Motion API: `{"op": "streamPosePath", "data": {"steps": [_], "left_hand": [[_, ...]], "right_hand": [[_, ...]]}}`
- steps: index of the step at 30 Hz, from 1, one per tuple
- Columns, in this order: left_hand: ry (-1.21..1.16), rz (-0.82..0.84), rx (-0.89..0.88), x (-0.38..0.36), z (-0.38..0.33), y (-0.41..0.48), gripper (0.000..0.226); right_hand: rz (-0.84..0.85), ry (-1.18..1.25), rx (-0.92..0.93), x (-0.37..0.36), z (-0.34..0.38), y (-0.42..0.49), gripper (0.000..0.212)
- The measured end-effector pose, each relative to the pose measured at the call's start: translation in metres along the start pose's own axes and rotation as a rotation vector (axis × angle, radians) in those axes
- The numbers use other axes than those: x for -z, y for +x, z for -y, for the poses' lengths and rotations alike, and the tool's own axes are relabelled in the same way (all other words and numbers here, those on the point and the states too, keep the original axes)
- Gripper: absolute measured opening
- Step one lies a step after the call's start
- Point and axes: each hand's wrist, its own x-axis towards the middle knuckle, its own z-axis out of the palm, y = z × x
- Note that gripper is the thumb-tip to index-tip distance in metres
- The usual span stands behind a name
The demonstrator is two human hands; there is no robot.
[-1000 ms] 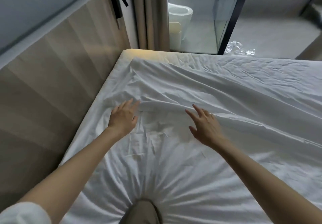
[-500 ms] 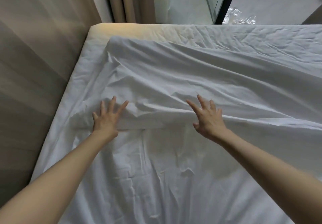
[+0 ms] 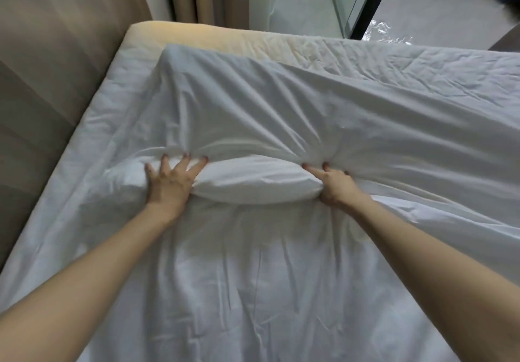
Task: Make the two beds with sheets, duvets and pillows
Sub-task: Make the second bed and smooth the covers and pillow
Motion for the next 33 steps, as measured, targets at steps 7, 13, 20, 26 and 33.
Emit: {"op": "streamPosePath", "data": {"steps": [7,13,20,26,33], "left_hand": [[-0.037,-0.261,-0.073,0.063,0.032,-0.054,0.053],[-0.044,-0.324,-0.071,0.100,0.066,-0.139,0.056],[0.124,-0.283,0.001,0.068,0.071,-0.256,0.057],[0.096,0.527,0.159,0.016,0.036,-0.312,0.074],[0.109,0.324,-0.072,0.012,-0.015,-0.313,0.139]], "right_hand": [[-0.079,-0.003,0.127,0.045,0.017,-0.074,0.052],[-0.115,-0.034,0.232,0.080,0.048,-0.179,0.060],[0.068,-0.009,0.343,0.004,0.057,-0.248,0.066],[0.271,-0.178,0.158,-0.086,0.017,-0.284,0.093],[0.101,-0.117,0.026,-0.110,0.002,-0.284,0.111]]}}
